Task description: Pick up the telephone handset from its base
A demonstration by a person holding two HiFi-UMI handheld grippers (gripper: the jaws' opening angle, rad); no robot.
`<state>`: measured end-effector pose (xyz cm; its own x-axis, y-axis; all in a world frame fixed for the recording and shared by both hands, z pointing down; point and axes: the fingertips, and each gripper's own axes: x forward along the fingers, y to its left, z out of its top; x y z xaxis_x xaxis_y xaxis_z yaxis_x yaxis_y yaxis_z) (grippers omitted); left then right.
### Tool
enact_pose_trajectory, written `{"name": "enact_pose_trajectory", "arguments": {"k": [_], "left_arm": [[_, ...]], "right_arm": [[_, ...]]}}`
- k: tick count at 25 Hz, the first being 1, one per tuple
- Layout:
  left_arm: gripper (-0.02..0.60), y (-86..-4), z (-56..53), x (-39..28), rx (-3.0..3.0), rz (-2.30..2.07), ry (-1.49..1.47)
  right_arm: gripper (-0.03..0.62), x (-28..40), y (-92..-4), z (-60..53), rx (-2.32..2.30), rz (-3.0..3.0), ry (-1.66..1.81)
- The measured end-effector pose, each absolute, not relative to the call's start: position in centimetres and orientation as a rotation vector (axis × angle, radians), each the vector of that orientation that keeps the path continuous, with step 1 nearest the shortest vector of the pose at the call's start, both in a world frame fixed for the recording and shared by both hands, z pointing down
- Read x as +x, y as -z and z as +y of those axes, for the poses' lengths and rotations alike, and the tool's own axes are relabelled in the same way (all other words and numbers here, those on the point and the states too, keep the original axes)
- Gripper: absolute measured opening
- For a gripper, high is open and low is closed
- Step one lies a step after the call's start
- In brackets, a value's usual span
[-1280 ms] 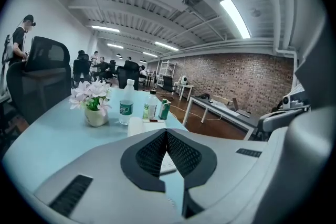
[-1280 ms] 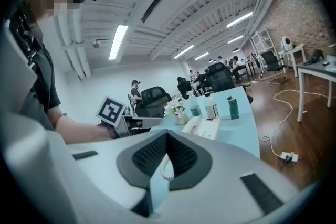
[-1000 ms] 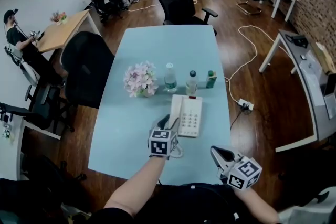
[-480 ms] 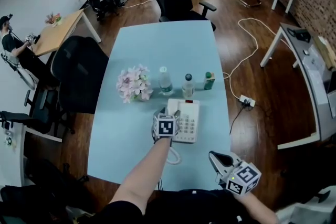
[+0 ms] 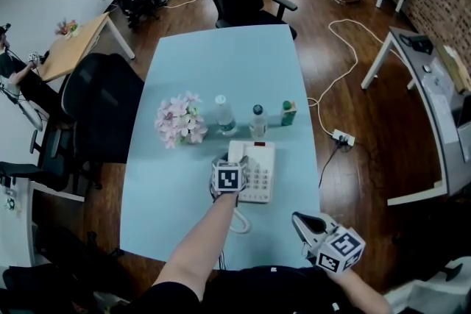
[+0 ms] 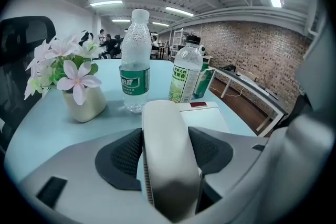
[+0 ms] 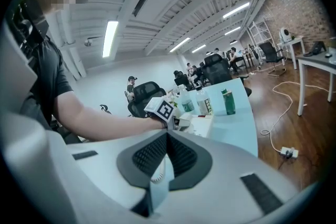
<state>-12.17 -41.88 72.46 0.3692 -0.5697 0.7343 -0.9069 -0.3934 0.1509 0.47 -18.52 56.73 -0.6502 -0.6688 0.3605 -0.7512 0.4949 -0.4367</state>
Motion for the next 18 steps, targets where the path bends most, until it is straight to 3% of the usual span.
{"name": "enact_pose_trajectory", "arguments": {"k": [18], "left_arm": [[0.235,-67.6,-40.6,-12.9,2.11,-1.255,-0.674]], "right_arm": [[0.015,-0.5,-54.6,-16.7,1.275,-2.6,-0.781]]}}
